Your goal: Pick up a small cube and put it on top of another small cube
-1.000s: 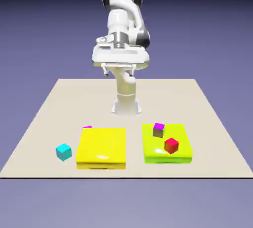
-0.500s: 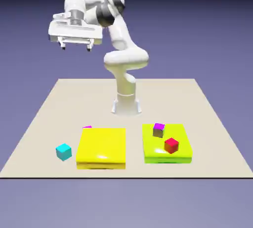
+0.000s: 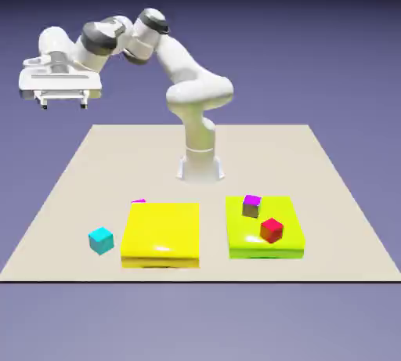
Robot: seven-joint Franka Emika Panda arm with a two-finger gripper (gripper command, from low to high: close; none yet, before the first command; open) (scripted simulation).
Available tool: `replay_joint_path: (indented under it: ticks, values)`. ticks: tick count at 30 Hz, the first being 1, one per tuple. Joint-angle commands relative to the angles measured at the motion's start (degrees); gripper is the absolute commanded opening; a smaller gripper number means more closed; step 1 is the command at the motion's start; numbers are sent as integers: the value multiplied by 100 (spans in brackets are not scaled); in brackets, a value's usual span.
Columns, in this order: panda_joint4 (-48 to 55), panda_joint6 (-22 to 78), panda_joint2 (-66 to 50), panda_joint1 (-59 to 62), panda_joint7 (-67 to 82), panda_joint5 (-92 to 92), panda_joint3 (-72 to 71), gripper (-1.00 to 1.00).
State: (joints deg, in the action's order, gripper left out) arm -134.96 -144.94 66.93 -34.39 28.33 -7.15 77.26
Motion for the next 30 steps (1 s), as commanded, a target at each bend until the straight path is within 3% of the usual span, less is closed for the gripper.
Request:
replay_joint_path:
  ticks: [1,19,23,24,28,30]
  values:
    - [70,78,92,-91,191,-19,208,0]
    - [1326,1480,1745,-1716,3605,-364,3935,0]
    - [1316,821,2106,-2232,3686,-514,4238,0]
    - [1316,821,2106,-2232,3686,-514,4238,-100]
    - [1344,1424,1672,-1739,3530,-293,3892,-100]
    - [1103,1392,1380,-2105,3426,-85,3686,-100]
